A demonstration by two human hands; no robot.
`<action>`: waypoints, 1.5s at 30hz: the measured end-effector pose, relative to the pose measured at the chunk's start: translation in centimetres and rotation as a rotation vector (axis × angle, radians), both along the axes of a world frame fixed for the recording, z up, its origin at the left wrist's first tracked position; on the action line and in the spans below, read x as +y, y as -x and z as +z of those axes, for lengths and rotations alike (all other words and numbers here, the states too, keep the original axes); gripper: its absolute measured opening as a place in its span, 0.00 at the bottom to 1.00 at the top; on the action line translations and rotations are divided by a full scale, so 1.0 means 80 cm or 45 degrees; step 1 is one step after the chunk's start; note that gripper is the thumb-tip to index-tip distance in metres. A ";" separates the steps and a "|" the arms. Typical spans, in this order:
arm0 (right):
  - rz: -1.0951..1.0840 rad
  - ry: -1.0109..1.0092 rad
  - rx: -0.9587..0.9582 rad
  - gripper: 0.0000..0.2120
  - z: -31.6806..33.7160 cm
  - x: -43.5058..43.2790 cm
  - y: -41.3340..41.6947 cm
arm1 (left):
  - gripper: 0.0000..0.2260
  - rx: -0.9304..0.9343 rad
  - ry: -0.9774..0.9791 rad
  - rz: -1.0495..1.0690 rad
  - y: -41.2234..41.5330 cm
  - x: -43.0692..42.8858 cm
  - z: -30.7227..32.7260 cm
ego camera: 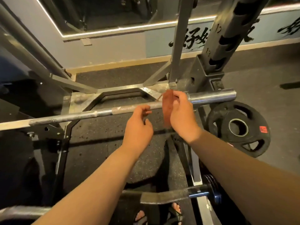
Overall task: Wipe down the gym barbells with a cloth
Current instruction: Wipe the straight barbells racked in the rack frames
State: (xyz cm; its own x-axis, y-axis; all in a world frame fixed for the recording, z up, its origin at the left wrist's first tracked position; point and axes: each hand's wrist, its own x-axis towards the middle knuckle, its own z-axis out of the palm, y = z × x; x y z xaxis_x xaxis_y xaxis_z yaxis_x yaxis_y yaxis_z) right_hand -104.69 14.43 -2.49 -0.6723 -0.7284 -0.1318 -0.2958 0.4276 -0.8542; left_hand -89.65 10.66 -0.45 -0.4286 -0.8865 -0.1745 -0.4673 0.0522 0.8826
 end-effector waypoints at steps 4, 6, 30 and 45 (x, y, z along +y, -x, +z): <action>0.243 -0.159 0.351 0.20 -0.015 -0.026 0.019 | 0.20 -0.088 0.172 -0.066 0.025 -0.013 -0.015; 0.382 -0.325 0.700 0.24 -0.023 -0.030 0.009 | 0.22 -0.102 0.230 -0.117 0.034 -0.020 -0.020; 0.563 -0.238 1.296 0.20 -0.064 0.049 0.181 | 0.14 -0.054 0.479 -0.360 0.170 -0.032 -0.036; 0.350 -0.383 0.951 0.29 -0.041 -0.008 0.173 | 0.21 -0.499 0.613 -0.391 0.209 -0.037 -0.068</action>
